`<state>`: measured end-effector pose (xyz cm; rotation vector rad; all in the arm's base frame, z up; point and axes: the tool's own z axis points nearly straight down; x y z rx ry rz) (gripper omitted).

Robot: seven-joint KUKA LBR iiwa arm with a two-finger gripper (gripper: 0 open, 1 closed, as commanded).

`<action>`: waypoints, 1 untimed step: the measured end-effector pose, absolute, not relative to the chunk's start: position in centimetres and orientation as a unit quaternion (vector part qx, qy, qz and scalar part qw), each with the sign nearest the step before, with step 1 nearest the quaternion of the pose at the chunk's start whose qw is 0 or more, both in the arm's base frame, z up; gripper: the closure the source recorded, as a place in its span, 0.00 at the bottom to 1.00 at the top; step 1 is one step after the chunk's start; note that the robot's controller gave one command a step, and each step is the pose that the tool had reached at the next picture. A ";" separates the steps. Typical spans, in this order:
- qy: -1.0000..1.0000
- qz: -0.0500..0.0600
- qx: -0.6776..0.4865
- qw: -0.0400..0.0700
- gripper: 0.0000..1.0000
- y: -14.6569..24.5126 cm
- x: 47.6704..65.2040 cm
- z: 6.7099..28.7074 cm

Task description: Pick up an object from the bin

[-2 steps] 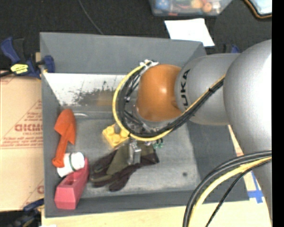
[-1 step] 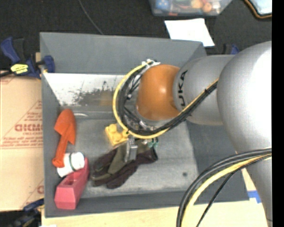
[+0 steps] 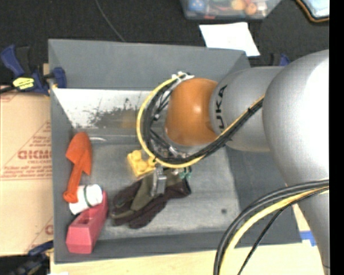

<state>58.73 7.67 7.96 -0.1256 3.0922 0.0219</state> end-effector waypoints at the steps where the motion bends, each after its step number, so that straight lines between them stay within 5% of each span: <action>1: 0.999 0.007 -0.040 0.023 1.00 7.7 58.7 8.0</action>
Offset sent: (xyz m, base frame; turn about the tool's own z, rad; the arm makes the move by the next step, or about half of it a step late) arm 0.0000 0.0000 0.0000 0.0000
